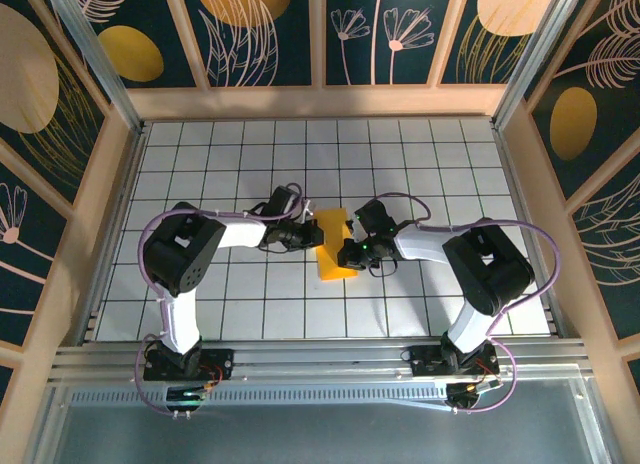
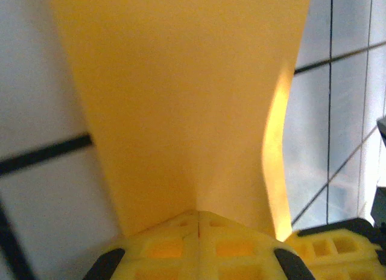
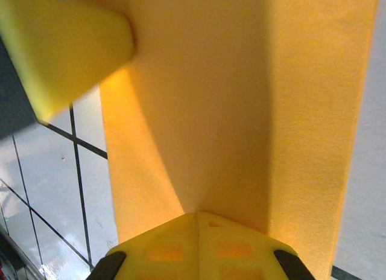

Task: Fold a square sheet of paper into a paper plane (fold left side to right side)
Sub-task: First fold the square sheet of paper in half at the center of the table.

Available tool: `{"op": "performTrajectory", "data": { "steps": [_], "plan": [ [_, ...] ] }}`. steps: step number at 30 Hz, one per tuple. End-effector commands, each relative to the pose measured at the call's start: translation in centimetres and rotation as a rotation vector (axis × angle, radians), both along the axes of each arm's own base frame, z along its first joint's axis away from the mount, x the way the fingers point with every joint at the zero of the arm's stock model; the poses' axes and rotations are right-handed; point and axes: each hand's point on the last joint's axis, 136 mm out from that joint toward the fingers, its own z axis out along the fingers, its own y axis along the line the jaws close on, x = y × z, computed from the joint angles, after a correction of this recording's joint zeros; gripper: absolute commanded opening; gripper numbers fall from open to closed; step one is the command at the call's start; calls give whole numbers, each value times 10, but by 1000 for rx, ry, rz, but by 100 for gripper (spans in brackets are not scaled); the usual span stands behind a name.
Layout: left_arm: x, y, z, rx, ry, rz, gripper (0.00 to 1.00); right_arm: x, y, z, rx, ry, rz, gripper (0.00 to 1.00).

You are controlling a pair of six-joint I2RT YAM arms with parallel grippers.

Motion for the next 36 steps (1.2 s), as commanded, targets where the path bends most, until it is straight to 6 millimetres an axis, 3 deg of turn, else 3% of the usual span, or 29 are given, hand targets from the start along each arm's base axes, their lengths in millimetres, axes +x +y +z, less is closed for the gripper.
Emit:
{"op": "performTrajectory", "data": {
  "steps": [1, 16, 22, 26, 29, 36],
  "plan": [
    [33, 31, -15, 100, -40, 93, 0, -40, -59, -60, -297, 144, -29, 0],
    [89, 61, -16, 116, -85, 193, 0, -40, -58, -59, -290, 144, -31, 0],
    [105, 61, -9, 112, -106, 199, 0, -40, -57, -59, -283, 143, -32, 0],
    [101, 62, 0, 93, -124, 198, 0, -39, -56, -58, -278, 142, -36, 0],
    [86, 60, 13, 38, -137, 182, 0, -38, -55, -57, -275, 137, -37, 0],
    [41, 18, 39, -94, -143, 50, 0, -39, -53, -58, -268, 144, -36, 0]
  ]
}}
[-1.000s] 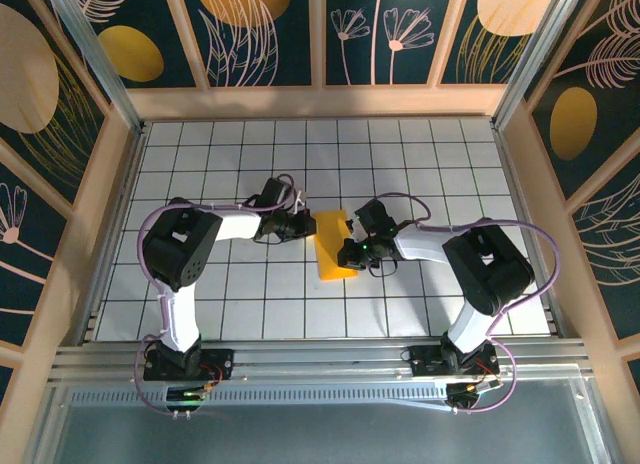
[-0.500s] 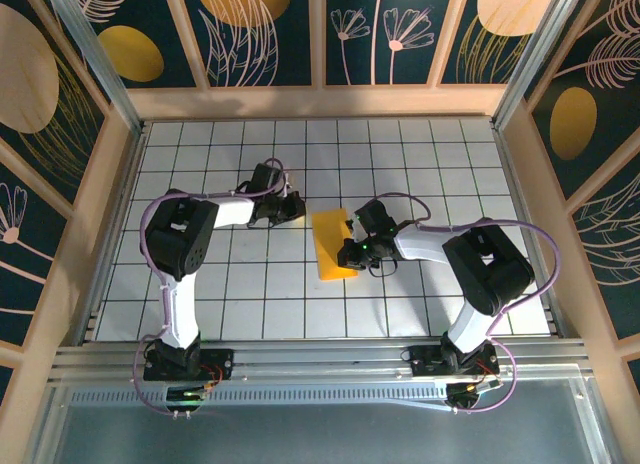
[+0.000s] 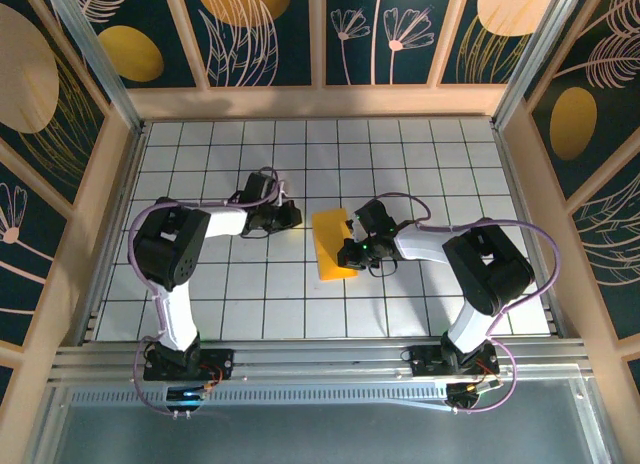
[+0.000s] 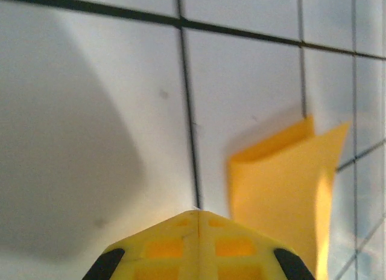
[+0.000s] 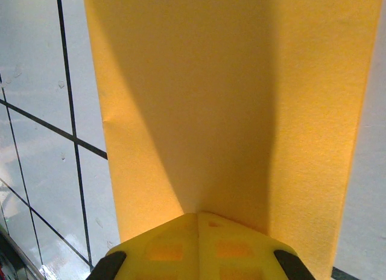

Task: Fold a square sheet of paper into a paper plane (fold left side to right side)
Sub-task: First fold the square sheet of paper in half at the center of the table.

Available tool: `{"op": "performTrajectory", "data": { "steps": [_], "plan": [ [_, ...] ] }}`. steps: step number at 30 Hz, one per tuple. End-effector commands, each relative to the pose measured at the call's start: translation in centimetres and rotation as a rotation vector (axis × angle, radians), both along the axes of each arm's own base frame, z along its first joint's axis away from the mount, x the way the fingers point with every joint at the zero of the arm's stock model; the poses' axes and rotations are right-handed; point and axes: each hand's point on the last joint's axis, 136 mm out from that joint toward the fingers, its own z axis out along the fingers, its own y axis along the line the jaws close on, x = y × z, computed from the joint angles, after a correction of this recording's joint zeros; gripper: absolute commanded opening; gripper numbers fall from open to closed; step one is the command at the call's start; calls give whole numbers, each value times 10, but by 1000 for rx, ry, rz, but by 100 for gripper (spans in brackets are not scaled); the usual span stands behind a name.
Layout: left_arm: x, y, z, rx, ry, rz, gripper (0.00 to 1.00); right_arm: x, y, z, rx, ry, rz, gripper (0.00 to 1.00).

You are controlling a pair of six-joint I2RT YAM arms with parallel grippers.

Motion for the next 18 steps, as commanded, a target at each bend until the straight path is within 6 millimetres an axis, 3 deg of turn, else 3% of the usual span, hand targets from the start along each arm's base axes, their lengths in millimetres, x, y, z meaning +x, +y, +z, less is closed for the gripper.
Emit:
{"op": "performTrajectory", "data": {
  "steps": [1, 8, 18],
  "plan": [
    [-15, -36, 29, -106, -50, -95, 0, -39, -53, -58, -271, 145, -36, 0],
    [-6, -54, 18, -112, -33, -101, 0, -38, -54, -59, -272, 147, -37, 0],
    [15, -48, -9, 4, -43, -69, 0, -40, -55, -59, -278, 147, -36, 0]
  ]
}}
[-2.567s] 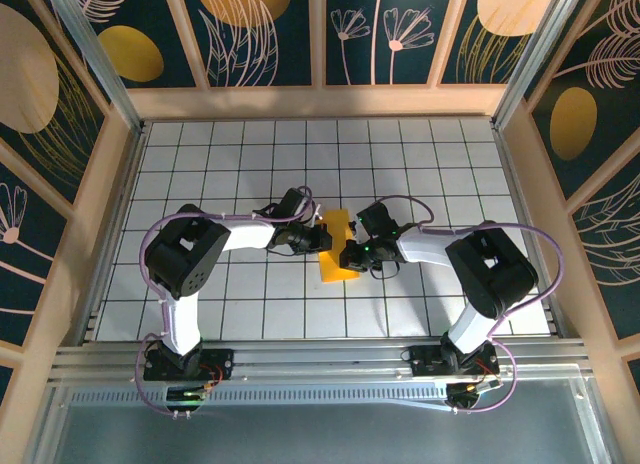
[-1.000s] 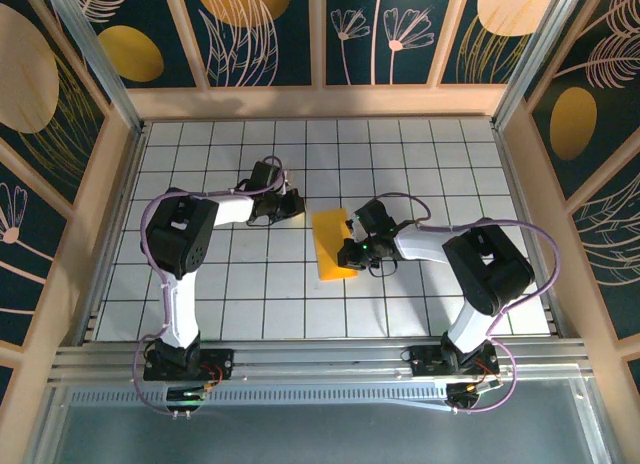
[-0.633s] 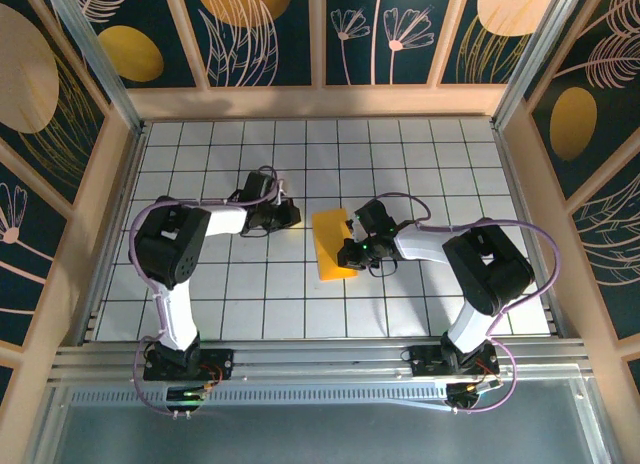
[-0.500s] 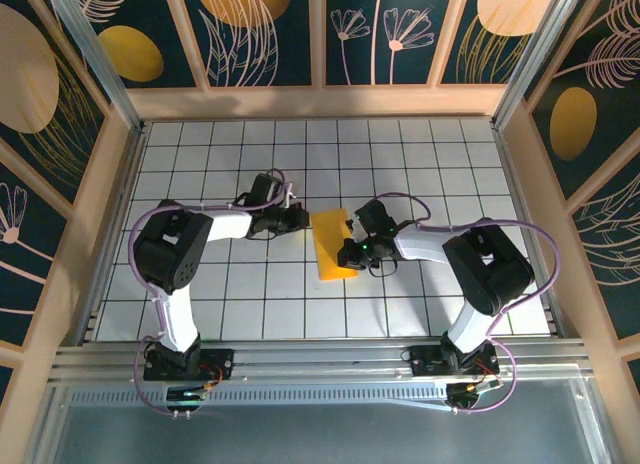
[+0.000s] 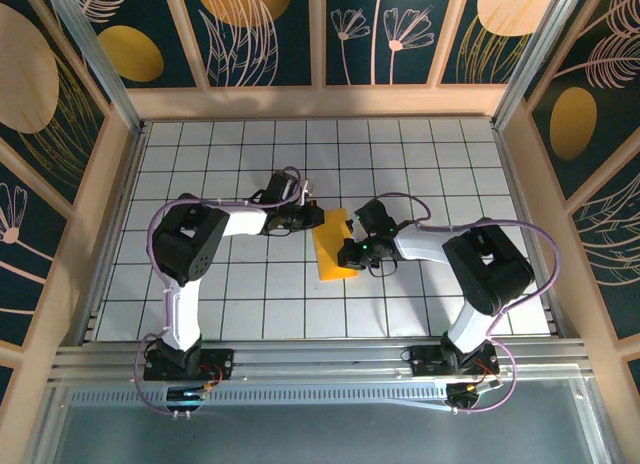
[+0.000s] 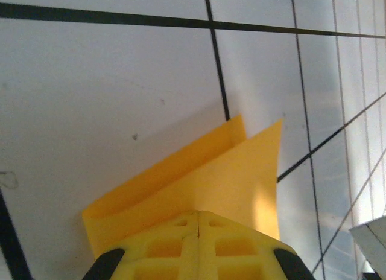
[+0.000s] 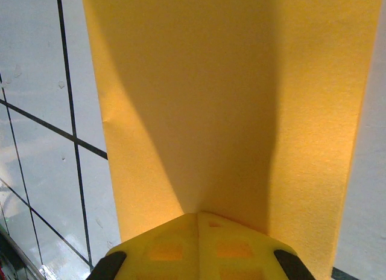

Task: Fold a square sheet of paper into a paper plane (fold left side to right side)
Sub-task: First fold the square sheet of paper in half at the center of the table.

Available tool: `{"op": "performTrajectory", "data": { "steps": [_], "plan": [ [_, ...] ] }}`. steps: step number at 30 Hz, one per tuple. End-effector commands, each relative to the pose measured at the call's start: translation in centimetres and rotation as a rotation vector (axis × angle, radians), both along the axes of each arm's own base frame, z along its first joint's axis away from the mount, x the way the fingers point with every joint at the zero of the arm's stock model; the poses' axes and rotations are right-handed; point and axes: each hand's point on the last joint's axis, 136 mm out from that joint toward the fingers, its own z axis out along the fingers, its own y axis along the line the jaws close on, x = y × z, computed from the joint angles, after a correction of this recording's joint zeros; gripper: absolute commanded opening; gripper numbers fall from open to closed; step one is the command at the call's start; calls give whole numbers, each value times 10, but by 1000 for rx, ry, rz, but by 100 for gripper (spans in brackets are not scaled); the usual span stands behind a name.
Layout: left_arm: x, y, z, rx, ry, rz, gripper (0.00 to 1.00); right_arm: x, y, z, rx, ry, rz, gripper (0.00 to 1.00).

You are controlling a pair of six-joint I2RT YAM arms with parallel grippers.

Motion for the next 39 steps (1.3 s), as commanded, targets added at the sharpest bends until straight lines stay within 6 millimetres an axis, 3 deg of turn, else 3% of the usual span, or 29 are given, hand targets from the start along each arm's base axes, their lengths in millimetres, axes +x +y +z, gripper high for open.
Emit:
{"op": "performTrajectory", "data": {
  "steps": [1, 11, 20, 26, 31, 35, 39],
  "plan": [
    [10, 7, -10, 62, -17, 20, 0, -40, -55, -60, -280, 149, -35, 0],
    [22, 29, -32, 106, -5, 92, 0, -42, -57, -60, -287, 152, -34, 0],
    [56, 51, -27, 119, -34, 148, 0, -42, -56, -60, -281, 153, -37, 0],
    [62, 55, -17, 134, -65, 154, 0, -40, -53, -58, -265, 148, -43, 0],
    [47, 53, 10, 74, -89, 143, 0, -38, -48, -54, -238, 140, -52, 0],
    [10, 41, 28, 43, -80, 89, 0, -34, -43, -50, -217, 129, -58, 0],
    [-34, 25, 27, 27, -22, 36, 0, -33, -43, -50, -217, 125, -60, 0]
  ]
}}
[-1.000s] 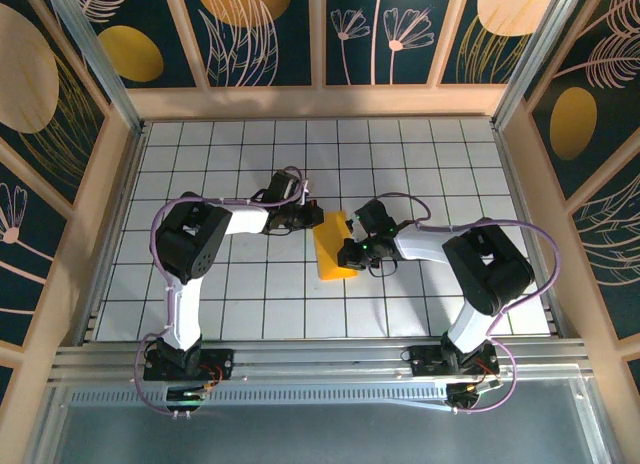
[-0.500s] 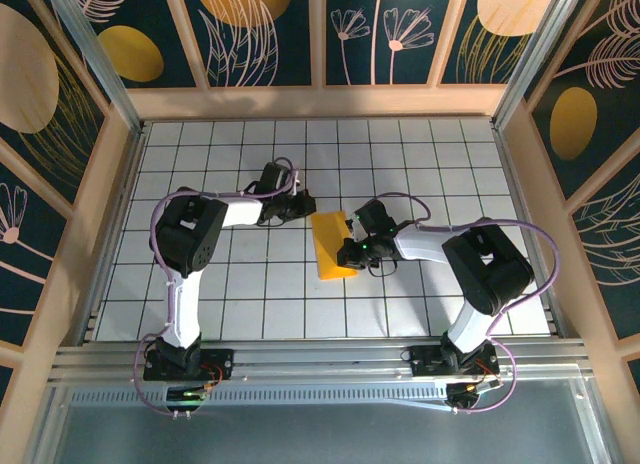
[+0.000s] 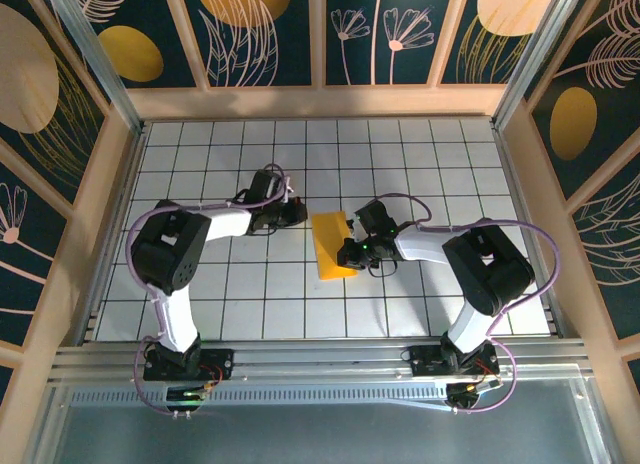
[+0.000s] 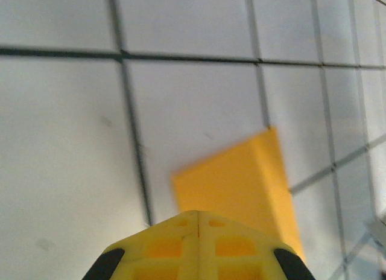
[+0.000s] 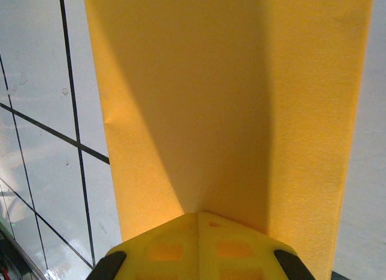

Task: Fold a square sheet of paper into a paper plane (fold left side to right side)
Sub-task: First fold the square sheet of paper in half at the center of the table, then hold the square sheet of paper at the center of the table.

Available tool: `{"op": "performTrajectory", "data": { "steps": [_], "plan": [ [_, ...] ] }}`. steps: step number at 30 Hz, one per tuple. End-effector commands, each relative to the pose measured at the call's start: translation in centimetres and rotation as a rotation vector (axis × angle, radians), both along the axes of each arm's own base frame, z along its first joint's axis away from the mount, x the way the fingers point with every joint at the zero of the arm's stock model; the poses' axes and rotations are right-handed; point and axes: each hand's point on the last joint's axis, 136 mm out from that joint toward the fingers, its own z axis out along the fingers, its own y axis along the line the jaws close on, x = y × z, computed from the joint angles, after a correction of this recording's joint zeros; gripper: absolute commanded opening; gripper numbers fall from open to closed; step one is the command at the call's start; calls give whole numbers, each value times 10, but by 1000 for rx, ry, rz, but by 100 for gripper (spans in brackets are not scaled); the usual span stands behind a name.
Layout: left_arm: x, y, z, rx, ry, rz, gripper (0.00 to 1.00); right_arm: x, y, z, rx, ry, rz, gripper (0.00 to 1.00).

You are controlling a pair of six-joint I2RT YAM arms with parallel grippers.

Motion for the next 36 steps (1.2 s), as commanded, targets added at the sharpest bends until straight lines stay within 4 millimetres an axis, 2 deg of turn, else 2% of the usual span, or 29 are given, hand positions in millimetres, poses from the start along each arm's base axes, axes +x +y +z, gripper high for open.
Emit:
{"op": "performTrajectory", "data": {
  "steps": [1, 4, 7, 11, 17, 20, 23, 25, 27, 29, 33, 36],
  "plan": [
    [-39, -17, 5, -39, 54, -50, 0, -35, -44, -50, -231, 130, -38, 0],
    [-58, -23, -4, -51, 105, -51, 0, -35, -44, -51, -230, 131, -38, 0],
    [-67, -30, -15, -62, 137, -62, 0, -35, -43, -52, -229, 133, -36, 0],
    [-67, -36, -24, -68, 149, -76, 0, -35, -41, -52, -230, 134, -30, 0],
    [-65, -27, -41, 14, 177, -45, 0, -30, -36, -44, -209, 121, -28, 0],
    [-68, -24, -47, 34, 188, -45, 0, -21, -23, -28, -151, 95, -21, 7],
    [-69, -22, -50, 47, 193, -49, 0, -6, -6, 2, -51, 36, -24, 17],
    [-70, -21, -52, 61, 192, -55, 0, 4, -3, 22, 5, -3, -38, 25],
    [-70, -20, -54, 74, 192, -61, 0, 10, -8, 35, 24, -23, -55, 32],
    [-70, -20, -54, 76, 190, -67, 0, 12, -21, 39, 10, -30, -73, 37],
    [-70, -21, -56, 79, 190, -80, 0, 2, -51, 28, -27, 11, -103, 42],
    [-70, -21, -56, 80, 187, -83, 0, -12, -60, 19, -13, 63, -106, 45]
  ]
}}
